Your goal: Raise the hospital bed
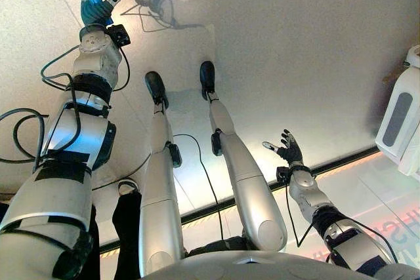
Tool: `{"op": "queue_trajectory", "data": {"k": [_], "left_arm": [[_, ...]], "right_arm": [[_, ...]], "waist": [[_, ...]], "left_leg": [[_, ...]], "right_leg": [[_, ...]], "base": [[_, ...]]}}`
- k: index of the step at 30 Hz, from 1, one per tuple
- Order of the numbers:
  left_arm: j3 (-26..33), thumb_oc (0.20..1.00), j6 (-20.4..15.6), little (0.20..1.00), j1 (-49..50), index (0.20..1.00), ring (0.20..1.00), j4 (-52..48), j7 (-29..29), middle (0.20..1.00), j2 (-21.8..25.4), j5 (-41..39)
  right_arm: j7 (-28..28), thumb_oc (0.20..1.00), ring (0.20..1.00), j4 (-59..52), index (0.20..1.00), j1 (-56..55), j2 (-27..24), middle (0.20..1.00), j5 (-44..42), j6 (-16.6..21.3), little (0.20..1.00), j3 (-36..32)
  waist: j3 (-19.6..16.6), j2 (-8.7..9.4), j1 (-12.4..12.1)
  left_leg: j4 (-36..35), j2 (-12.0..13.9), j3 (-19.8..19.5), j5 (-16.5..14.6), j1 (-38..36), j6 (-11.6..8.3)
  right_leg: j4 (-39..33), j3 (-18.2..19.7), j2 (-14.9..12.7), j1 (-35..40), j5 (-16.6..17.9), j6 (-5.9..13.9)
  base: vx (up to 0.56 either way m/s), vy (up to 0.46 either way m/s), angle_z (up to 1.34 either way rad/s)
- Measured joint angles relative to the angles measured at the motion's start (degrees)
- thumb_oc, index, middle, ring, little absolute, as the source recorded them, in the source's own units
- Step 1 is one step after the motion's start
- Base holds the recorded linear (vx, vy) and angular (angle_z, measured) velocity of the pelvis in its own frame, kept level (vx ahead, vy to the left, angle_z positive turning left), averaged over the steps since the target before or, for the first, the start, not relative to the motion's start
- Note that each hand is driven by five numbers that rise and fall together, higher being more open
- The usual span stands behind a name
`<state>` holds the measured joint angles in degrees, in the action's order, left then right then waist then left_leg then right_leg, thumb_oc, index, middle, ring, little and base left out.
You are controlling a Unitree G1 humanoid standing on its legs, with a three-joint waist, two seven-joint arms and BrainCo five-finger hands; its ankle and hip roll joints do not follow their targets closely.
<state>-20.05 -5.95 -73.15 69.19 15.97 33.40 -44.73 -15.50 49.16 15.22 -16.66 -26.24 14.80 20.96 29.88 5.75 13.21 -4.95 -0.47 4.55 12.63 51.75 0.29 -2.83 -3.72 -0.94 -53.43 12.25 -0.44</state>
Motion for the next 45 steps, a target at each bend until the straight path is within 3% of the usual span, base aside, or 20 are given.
{"op": "queue_trajectory", "data": {"k": [45], "left_arm": [[-1.51, 0.2, -0.05, 0.2, -0.39, 0.2, 0.2, -0.17, -0.26, 0.2, -1.35, 0.05]], "right_arm": [[0.77, 1.0, 1.0, -1.57, 1.0, -0.97, 0.02, 1.0, 0.05, 0.13, 1.0, 1.77]], "waist": [[0.0, -0.02, -0.15]], "left_leg": [[0.09, -0.01, 1.87, 0.08, -2.72, 0.09]], "right_leg": [[-0.06, 1.79, 0.07, 1.81, 0.91, -0.09]], "base": [[0.0, -0.002, -0.01]]}}
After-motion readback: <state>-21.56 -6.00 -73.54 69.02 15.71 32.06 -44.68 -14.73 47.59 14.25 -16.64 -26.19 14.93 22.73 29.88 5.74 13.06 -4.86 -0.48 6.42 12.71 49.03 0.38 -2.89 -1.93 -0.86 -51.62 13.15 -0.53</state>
